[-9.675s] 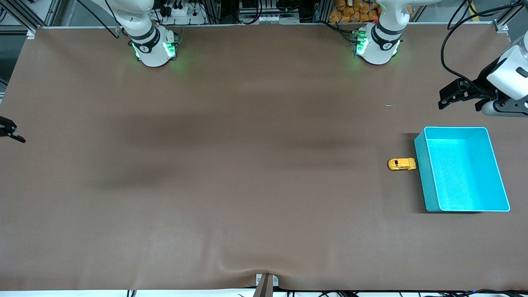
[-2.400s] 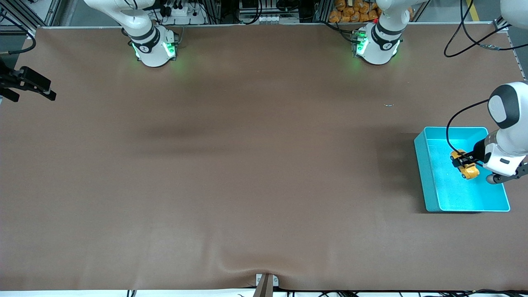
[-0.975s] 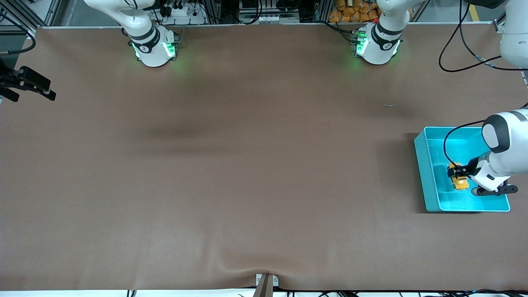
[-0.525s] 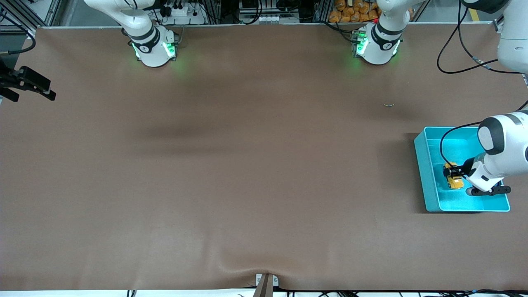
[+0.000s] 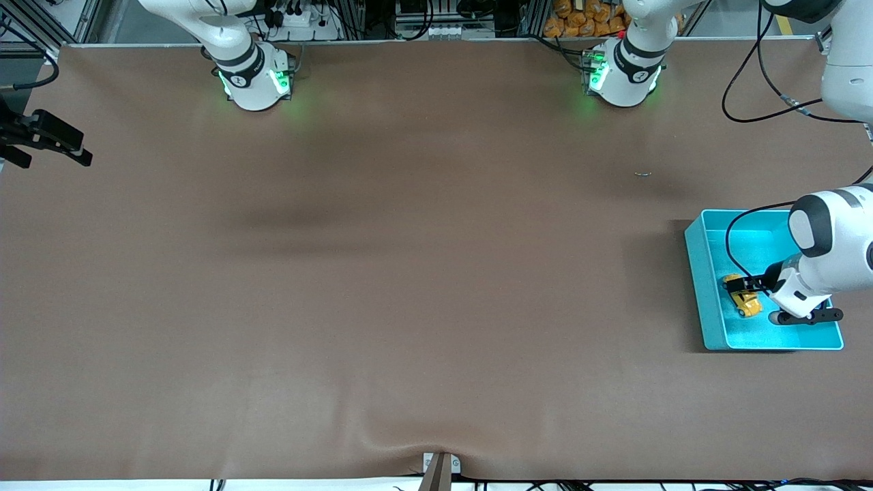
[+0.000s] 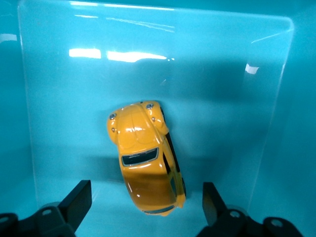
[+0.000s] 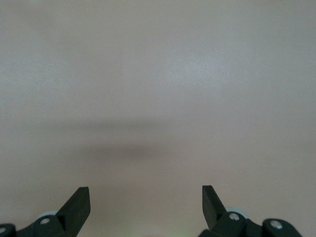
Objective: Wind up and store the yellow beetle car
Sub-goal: 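Lower the car into the bin and open the left gripper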
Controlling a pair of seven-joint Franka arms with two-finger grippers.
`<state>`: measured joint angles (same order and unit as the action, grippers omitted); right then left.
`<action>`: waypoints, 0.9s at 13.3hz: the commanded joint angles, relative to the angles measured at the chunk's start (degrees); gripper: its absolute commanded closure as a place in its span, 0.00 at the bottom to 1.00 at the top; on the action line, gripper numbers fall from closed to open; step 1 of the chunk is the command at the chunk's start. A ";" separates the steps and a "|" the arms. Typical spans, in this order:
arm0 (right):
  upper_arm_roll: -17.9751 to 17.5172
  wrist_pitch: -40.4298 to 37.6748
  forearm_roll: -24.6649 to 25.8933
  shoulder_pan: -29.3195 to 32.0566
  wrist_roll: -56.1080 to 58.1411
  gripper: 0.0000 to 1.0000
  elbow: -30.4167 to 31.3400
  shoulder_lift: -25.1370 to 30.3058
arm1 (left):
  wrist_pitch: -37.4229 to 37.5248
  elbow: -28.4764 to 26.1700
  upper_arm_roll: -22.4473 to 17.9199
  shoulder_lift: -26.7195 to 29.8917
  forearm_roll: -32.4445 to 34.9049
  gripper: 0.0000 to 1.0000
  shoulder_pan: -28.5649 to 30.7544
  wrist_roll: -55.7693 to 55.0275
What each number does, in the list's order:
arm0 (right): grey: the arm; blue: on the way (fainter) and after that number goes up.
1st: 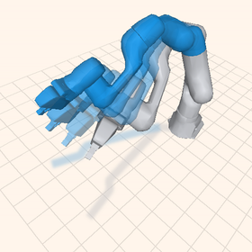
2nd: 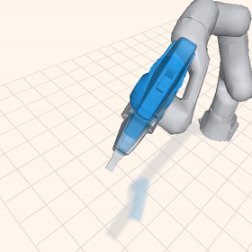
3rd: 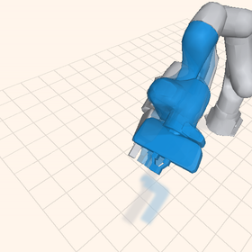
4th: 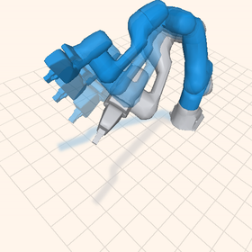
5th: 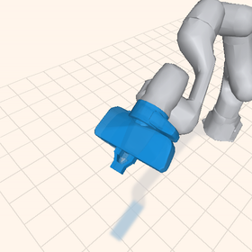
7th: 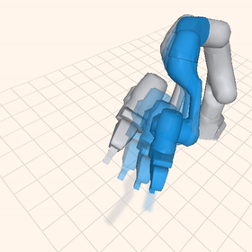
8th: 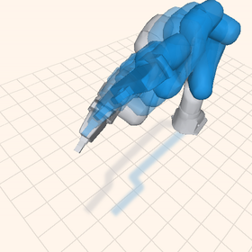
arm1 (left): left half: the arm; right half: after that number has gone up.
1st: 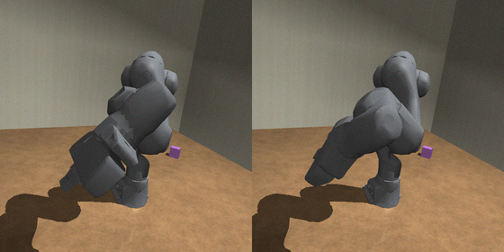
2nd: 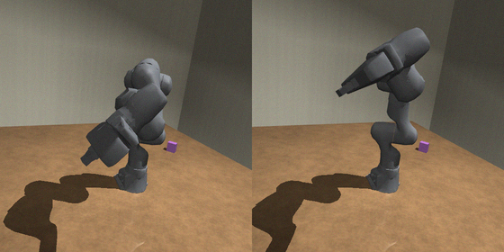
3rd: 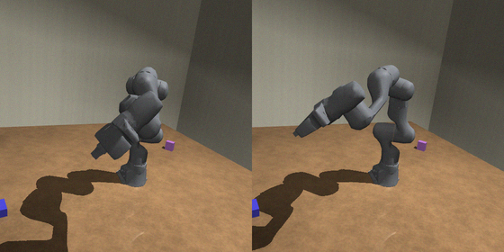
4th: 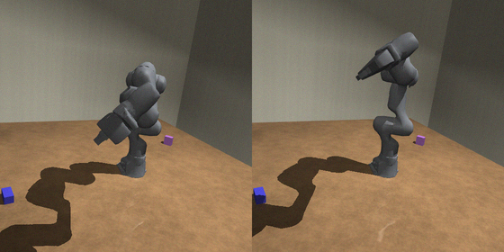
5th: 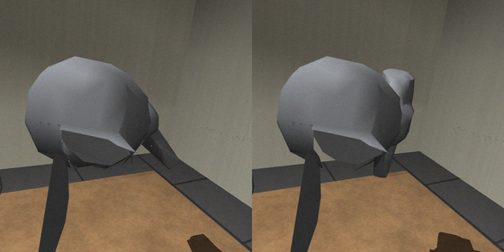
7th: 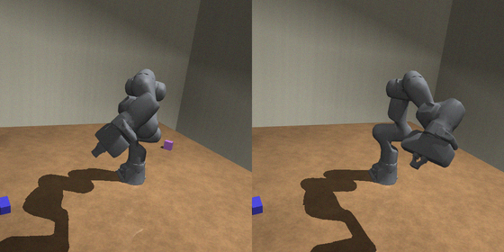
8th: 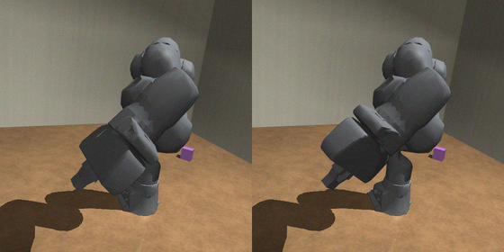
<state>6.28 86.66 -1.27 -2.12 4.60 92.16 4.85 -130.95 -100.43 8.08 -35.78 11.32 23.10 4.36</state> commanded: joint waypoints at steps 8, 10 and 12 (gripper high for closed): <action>-0.39 -0.70 0.39 0.72 0.23 0.00 -0.14 0.69 | 2.10 0.50 1.94 7.64 0.90 0.00 0.02 -0.49; -0.39 -0.61 0.48 0.72 0.23 0.00 -0.14 0.69 | 4.29 0.50 3.17 9.84 0.72 0.00 0.02 -0.75; -0.39 -0.61 0.48 0.72 0.23 0.00 -0.14 0.69 | 7.97 0.41 3.87 12.73 0.72 0.00 0.02 -0.49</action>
<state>6.31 86.63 -1.25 -2.12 4.60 92.15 4.85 -126.27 -98.82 11.24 -26.69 11.32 23.05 4.33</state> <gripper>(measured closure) 0.000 0.000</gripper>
